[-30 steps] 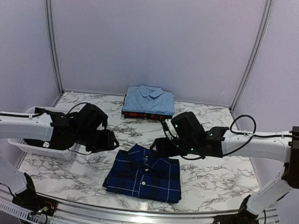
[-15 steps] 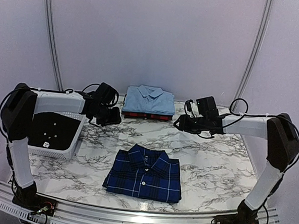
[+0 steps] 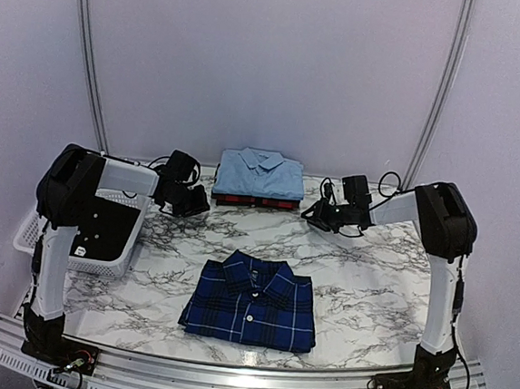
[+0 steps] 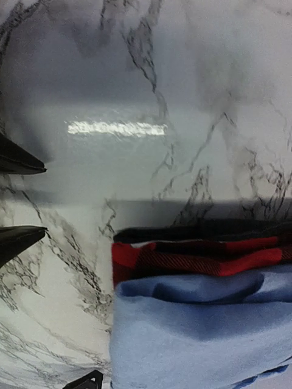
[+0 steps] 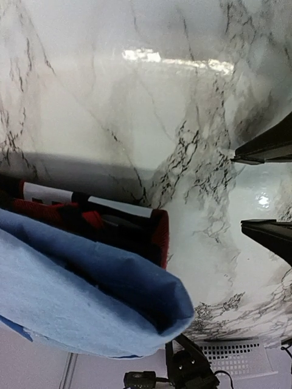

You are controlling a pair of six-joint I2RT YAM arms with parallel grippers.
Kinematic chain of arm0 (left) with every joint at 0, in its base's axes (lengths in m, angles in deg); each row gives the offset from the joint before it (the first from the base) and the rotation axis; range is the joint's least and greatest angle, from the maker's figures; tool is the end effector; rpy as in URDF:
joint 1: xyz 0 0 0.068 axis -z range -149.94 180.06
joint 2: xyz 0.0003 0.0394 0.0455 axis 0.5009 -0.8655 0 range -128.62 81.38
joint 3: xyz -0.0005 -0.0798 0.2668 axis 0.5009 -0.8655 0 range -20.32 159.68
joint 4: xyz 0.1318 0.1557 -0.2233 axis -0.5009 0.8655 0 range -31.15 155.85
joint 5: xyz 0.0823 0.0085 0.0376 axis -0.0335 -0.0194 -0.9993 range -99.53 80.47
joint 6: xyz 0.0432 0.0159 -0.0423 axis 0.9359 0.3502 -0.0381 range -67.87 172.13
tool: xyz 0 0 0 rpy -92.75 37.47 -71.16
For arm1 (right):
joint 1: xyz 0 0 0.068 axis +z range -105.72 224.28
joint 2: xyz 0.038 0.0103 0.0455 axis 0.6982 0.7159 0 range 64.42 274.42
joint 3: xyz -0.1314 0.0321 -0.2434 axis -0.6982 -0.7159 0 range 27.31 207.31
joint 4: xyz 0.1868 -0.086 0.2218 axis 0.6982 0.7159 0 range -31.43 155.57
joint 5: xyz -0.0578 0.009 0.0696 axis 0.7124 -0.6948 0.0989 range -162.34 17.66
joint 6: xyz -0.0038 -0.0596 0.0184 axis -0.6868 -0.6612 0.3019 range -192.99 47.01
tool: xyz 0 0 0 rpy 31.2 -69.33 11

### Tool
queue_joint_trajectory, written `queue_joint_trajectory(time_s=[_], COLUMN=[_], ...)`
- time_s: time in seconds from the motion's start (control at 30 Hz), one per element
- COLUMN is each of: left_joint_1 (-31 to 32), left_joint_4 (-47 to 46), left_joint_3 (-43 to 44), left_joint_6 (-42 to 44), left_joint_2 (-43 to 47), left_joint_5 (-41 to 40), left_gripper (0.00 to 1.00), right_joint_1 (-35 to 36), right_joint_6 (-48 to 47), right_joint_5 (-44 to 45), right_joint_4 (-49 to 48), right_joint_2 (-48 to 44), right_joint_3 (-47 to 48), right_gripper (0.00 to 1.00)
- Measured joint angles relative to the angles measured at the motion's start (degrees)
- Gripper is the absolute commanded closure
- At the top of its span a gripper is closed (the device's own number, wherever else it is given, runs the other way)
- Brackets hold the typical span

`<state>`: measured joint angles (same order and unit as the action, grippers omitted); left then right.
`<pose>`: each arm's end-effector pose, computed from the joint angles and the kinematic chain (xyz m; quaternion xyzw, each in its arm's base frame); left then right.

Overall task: Fold and stack the long sleeve shirts
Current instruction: Move the square-folded shirt to the center of the board.

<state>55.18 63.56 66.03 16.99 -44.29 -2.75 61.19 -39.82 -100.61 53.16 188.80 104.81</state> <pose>0.4735 -0.2282 0.1121 -0.0572 0.9175 -0.2428 0.3097 0.4719 0.1671 0.0900 0.0257 0.8894 0.3704 0.2668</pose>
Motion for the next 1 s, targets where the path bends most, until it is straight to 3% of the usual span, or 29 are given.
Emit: queue_joint_trajectory(time_s=[0.83, 1.0], left_joint_1=[-0.61, -0.72], left_joint_4=[-3.41, -3.37], left_joint_3=[15.15, 15.96], left_joint_6=[-1.09, -1.27], left_joint_2=[-12.20, -12.79], left_joint_5=[7.28, 7.89], left_gripper=[0.67, 0.72], right_joint_1=[-0.74, -0.66], right_joint_6=[11.96, 14.12], right_joint_5=[-6.67, -7.56], right_joint_4=[-6.71, -8.28], right_joint_2=[12.55, 14.64], right_joint_3=[13.05, 15.34], right_gripper=[0.72, 0.72])
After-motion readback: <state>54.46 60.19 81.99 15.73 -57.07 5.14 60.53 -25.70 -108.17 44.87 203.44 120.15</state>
